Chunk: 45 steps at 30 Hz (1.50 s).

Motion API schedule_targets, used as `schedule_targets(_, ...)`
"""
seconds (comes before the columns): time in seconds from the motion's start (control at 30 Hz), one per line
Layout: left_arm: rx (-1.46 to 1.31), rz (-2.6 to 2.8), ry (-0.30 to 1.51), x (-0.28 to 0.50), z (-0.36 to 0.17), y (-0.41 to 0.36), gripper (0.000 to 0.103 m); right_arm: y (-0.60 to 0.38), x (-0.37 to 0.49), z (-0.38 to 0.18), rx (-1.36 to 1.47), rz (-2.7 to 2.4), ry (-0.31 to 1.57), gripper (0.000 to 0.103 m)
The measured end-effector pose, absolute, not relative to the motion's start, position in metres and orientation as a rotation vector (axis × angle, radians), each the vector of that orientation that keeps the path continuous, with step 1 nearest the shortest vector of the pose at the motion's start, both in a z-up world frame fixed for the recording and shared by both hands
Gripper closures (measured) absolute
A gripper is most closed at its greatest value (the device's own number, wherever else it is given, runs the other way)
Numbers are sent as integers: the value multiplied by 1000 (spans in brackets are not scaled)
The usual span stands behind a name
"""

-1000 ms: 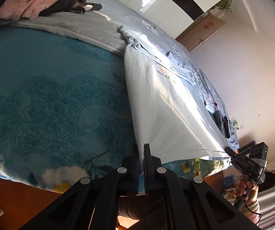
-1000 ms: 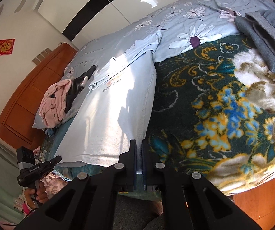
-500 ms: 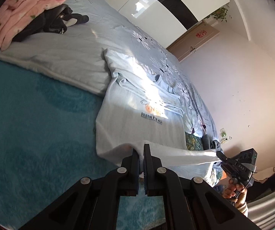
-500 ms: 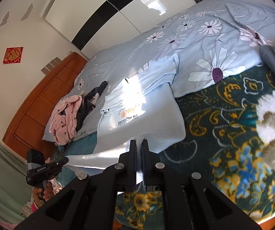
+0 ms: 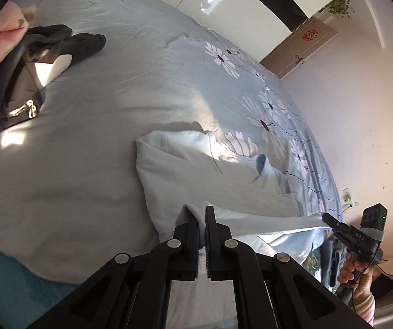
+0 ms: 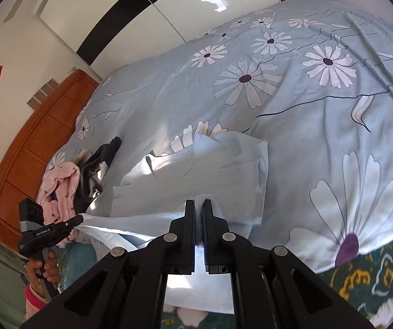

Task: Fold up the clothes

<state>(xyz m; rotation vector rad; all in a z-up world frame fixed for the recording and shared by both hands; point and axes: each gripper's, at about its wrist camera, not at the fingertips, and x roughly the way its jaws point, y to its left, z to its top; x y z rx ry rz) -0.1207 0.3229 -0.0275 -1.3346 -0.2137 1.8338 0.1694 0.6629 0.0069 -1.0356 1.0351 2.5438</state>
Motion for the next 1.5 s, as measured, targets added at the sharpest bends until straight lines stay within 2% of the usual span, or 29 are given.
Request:
schedule_targets(0.23,-1402,1806,-199,-146,-66,344,96,690,128,-33,-1148,2453,1014,98)
schedule_targets(0.27,-1392,1796,-201,-145,-66,344,90,689,127,-34,-1150,2457,1008,98)
schedule_targets(0.33,-1367,1778,-229,-145,-62,341,72,689,125,-36,-1153,2466,997,97)
schedule_targets(0.37,-1352,1770,-248,-145,-59,338,55,687,125,-33,-1142,2481,977,97)
schedule_targets(0.4,-1335,1768,-268,-144,-55,335,44,686,126,-28,-1125,2502,950,94)
schedule_targets(0.43,-1312,1777,-291,-145,-49,331,43,684,128,-22,-1097,2514,920,90)
schedule_targets(0.5,-1275,1791,-356,-148,-38,322,39,684,133,-9,-1028,2527,872,68)
schedule_targets(0.63,-1299,1835,-315,-144,-32,314,38,688,148,7,-947,2528,865,65)
schedule_targets(0.83,-1334,1919,-22,-122,-60,328,40,674,157,-5,-1089,2521,766,65)
schedule_targets(1.0,-1344,1945,32,-124,-63,335,42,665,146,-16,-1200,2490,676,65)
schedule_targets(1.03,-1344,1952,41,-125,-63,336,46,664,143,-17,-1206,2483,666,65)
schedule_targets(1.1,-1344,1966,58,-127,-61,339,81,665,136,-19,-1224,2459,654,67)
schedule_targets(1.13,-1342,1973,71,-127,-61,340,89,665,133,-20,-1233,2447,648,70)
schedule_targets(1.17,-1337,1978,95,-125,-61,341,98,665,129,-23,-1249,2444,663,84)
schedule_targets(1.2,-1332,1983,119,-124,-61,343,98,665,127,-25,-1259,2449,685,99)
schedule_targets(1.33,-1275,2015,215,-119,-50,345,99,661,129,-16,-1215,2473,637,101)
schedule_targets(1.5,-1299,2012,195,-142,-40,353,99,673,129,8,-1154,2512,652,102)
